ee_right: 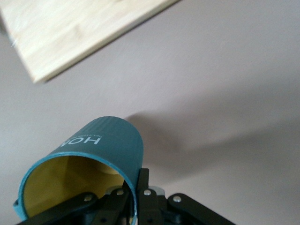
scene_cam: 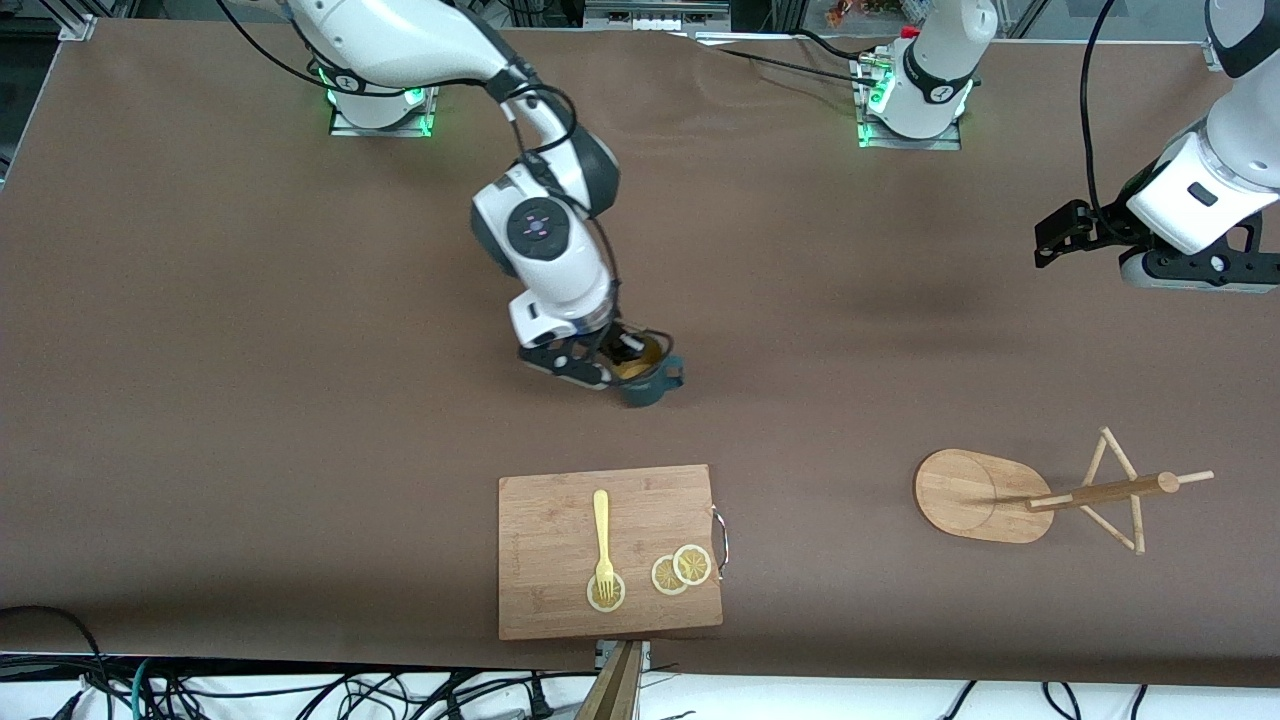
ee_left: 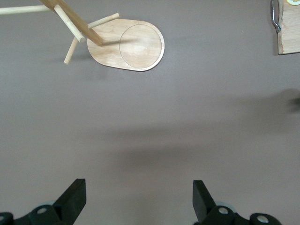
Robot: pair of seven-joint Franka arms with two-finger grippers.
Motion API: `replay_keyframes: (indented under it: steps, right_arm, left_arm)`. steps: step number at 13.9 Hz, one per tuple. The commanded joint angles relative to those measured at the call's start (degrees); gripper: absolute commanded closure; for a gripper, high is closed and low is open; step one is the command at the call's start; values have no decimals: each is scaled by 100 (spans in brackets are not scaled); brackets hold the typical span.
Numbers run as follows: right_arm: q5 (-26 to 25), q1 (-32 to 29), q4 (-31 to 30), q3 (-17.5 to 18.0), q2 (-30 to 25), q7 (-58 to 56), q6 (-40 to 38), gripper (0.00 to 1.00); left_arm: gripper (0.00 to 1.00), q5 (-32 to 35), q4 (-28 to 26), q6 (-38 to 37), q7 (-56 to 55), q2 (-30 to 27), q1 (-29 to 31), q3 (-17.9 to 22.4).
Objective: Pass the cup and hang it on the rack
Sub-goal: 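Carry the teal mug with the right gripper toward the table middle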
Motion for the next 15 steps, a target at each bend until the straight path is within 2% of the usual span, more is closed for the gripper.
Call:
replay_keyframes:
  steps: [1,6,8,12,13,14,15]
  right_arm:
    - [20,442,542,-83,248,536,-305,100]
    - [29,1022,1078,-74,704,1161,-314,100]
    - [29,1207,1263,-74,924,1363,-305,100]
    - [29,1357,1273,-65,1021,1514,-305,100]
    - [29,1366,1264,-74,1013,1514,-314,89]
    - [29,1375,1264,-65,1013,1523,-314,28]
    - [3,1375,1273,-74,1004,1505,-323,0]
  left_arm:
    - [0,113,220,-152,87,98,1,-10]
    - [0,78,211,-345,114,71,1,-36]
    - [0,78,202,-766,96,71,-8,-54]
    - [0,69,211,-952,78,27,-78,-194]
    - [0,34,211,-1013,96,10,-69,-264]
    - [0,-27,202,-1057,122,27,-87,-274]
    - [0,-45,150,-1101,131,19,-78,-387]
